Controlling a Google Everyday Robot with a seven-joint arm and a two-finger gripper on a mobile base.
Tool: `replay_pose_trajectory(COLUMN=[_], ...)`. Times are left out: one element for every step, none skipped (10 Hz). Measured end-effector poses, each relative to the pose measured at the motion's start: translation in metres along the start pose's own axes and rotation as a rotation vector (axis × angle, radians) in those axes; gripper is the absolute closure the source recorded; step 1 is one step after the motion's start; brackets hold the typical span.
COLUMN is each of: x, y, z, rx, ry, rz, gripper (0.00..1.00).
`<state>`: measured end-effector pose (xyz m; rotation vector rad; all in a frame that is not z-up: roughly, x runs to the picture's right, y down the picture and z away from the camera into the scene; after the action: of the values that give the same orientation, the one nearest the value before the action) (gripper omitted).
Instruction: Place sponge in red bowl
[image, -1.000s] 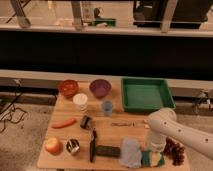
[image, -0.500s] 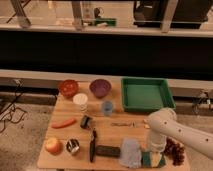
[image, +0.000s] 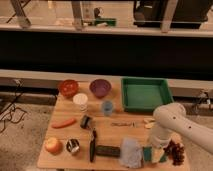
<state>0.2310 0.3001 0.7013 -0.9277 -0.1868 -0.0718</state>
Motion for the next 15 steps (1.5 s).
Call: replay_pose_trajectory(x=[-0.005, -0.014, -0.018, -0.024, -0.024, -0.024, -0.025, -0.025, -0.025, -0.025, -0.025, -0.025, -0.025, -0.025, -0.025], y=[0.001, 0.002, 0.006, 0.014, 0.016, 0.016, 0.016, 0.016, 0.016, 0.015, 0.015, 0.016, 0.016, 0.016, 0.016], z=[-0.008, -0.018, -0.023, -0.028, -0.028, -0.028, -0.028, -0.028, -0.028, -0.028, -0.028, -0.028, -0.028, -0.028, -0.028], rx=[0.004, 0.004, -0.001, -0.015, -0.018, -0.017, -0.018, -0.018, -0.018, -0.018, -0.018, -0.018, -0.018, -0.018, -0.018], ry=[-0.015, -0.032, -0.039, -0.041, -0.042, -0.042, -0.042, -0.041, -0.041, -0.041, -0.041, -0.041, -0.041, -0.041, -0.041], rz=[-0.010, -0.031, -0.046, -0.070, -0.072, -0.071, -0.073, -0.074, -0.074, -0.074, -0.074, -0.074, -0.074, -0.073, -0.073], gripper=[0.87, 0.87, 0.87, 0.87, 0.87, 0.87, 0.87, 0.87, 0.87, 0.87, 0.87, 0.87, 0.87, 0.87, 0.87])
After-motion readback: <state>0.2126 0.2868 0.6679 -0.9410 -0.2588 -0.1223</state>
